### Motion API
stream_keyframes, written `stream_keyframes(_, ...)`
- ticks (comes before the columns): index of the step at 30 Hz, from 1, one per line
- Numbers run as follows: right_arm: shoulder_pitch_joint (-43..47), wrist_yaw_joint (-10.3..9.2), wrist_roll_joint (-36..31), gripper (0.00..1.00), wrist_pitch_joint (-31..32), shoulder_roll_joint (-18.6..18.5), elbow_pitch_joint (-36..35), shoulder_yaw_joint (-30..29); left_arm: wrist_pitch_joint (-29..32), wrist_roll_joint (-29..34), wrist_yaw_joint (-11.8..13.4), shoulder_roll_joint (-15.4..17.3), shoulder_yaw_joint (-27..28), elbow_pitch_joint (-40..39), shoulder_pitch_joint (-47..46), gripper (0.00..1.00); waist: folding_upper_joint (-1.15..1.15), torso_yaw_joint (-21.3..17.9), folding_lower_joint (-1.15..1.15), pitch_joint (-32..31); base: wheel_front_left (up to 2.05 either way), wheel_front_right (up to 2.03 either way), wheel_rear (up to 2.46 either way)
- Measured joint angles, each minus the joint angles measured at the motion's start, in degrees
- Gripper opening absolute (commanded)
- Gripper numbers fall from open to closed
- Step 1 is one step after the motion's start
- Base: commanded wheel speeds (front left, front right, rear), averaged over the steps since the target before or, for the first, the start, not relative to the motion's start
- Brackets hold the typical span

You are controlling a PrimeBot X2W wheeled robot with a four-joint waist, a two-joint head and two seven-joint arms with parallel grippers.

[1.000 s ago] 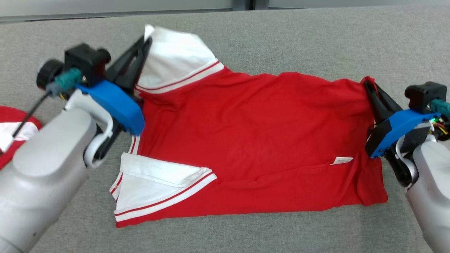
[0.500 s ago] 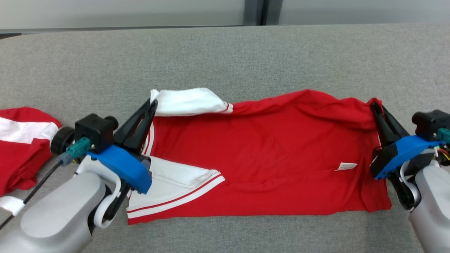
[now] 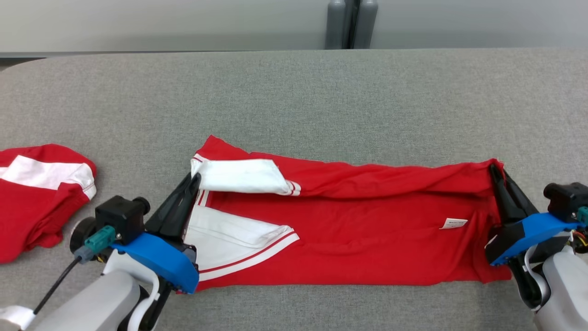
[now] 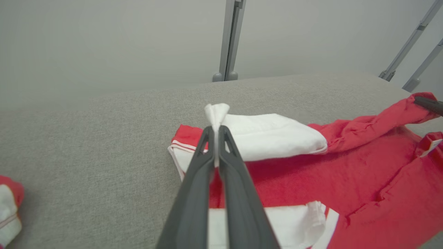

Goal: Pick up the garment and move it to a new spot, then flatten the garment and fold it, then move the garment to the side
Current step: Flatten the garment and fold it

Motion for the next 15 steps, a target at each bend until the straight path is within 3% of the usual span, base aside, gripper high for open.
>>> stream_keyframes(10, 6.27, 0.0, -0.43, 0.03, -0.57, 2.03, -5.57, -3.76, 0.0, 1.64, 0.0, -3.26, 3.26, 2.32, 6.43, 0.0, 0.0, 0.14, 0.0, -1.69, 0.0, 0.0, 0.0)
stream_keyframes(11, 6.91, 0.0, -0.44, 0.37, -0.58, 2.21, -6.22, -4.08, 0.0, 1.87, 0.0, -3.61, 3.71, 2.56, 7.04, 0.24, 0.0, 0.13, 0.0, -1.85, 0.0, 0.0, 0.0)
stream_keyframes(12, 7.55, 0.0, -0.45, 0.86, -0.58, 2.45, -6.84, -4.54, 0.0, 1.97, 0.0, -4.15, 4.56, 2.57, 7.58, 0.95, 0.0, 0.11, 0.0, -2.0, 0.0, 0.0, 0.0)
stream_keyframes(13, 8.09, 0.0, -0.53, 1.0, -0.6, 2.65, -7.39, -5.08, 0.0, 2.03, 0.01, -4.82, 5.71, 2.5, 8.14, 1.0, 0.0, 0.1, 0.0, -2.13, 0.0, 0.0, 0.0)
stream_keyframes(15, 9.12, 0.0, -0.6, 1.0, -0.65, 2.82, -8.9, -6.03, -0.01, 3.09, -0.05, -5.65, 7.12, 2.47, 9.1, 1.0, 0.0, 0.06, 0.0, -2.41, 0.0, 0.0, 0.0)
